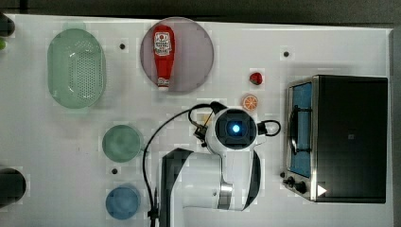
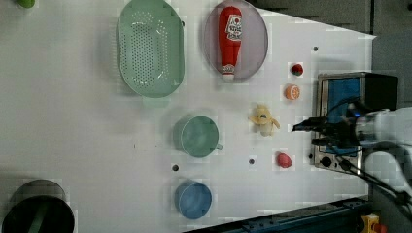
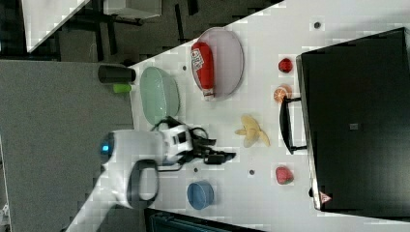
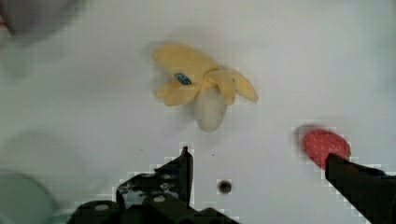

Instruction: Pick Banana and place it in mug.

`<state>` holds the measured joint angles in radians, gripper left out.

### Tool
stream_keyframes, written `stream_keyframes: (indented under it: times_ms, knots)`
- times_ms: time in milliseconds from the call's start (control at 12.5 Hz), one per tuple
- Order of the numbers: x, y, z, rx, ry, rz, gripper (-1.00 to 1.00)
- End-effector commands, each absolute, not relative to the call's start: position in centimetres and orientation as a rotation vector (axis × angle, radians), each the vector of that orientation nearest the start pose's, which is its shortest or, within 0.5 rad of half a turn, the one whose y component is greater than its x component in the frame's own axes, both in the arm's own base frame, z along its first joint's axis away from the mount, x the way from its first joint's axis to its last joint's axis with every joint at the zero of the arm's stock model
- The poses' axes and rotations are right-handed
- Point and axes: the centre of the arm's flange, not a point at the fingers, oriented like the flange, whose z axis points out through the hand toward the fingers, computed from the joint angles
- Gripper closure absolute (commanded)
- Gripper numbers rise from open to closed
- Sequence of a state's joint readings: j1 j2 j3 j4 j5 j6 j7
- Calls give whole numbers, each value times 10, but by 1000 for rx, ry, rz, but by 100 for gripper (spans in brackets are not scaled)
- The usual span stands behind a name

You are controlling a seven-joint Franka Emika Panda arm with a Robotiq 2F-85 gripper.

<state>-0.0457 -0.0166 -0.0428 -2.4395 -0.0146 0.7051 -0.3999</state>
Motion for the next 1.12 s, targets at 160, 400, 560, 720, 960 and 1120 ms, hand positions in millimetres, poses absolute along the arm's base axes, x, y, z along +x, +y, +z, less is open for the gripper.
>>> stream_keyframes:
  times_ms: [160,400,560,720,960,1120]
  knots:
    - [473,-42,260,-3144,155,141,-100]
    - [475,-42,211,-3150,50,127,-100]
    - [474,-41,184,-3154,43,103,-100]
    - [470,-39,163,-3154,37,121,-100]
    - [468,-33,146,-3151,24,128,-93]
    - [465,-33,145,-3152,25,113,-43]
